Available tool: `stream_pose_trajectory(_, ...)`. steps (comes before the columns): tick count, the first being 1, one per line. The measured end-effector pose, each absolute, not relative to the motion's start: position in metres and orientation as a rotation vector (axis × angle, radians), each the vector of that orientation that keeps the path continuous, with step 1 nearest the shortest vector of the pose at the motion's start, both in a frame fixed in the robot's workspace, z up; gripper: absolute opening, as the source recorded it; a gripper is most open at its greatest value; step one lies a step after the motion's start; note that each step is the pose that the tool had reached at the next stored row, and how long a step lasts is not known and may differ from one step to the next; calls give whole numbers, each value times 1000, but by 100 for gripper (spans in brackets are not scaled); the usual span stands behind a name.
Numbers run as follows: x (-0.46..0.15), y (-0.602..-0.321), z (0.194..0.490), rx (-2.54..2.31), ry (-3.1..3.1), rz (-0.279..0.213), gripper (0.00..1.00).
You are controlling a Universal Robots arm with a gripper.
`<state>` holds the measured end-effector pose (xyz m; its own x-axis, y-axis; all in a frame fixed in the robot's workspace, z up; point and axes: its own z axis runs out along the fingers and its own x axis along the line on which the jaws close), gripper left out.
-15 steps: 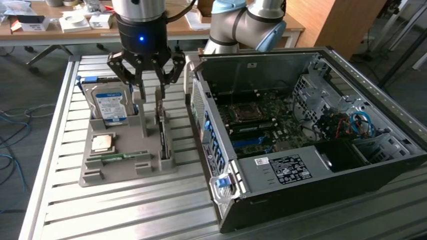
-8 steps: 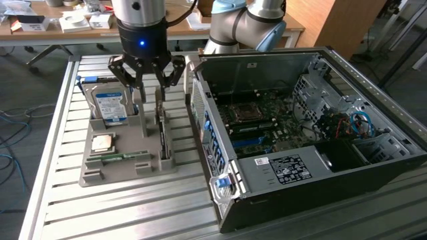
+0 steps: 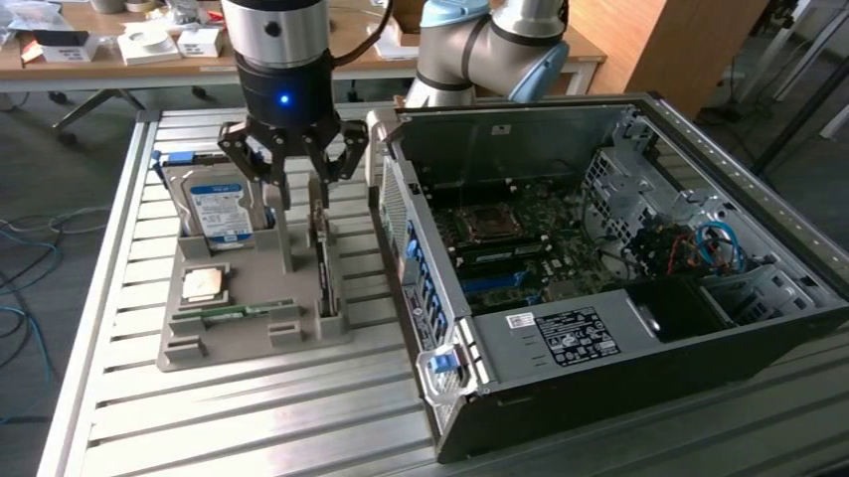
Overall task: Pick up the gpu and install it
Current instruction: 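Pick up the gpu and move the gpu toward the slot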
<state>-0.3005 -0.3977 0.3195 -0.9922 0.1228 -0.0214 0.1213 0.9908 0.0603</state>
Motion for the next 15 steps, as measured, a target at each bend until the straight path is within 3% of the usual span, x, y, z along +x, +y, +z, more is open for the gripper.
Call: stream_pose_trajectory(15,-300,-398,304,191,3109,93,47)
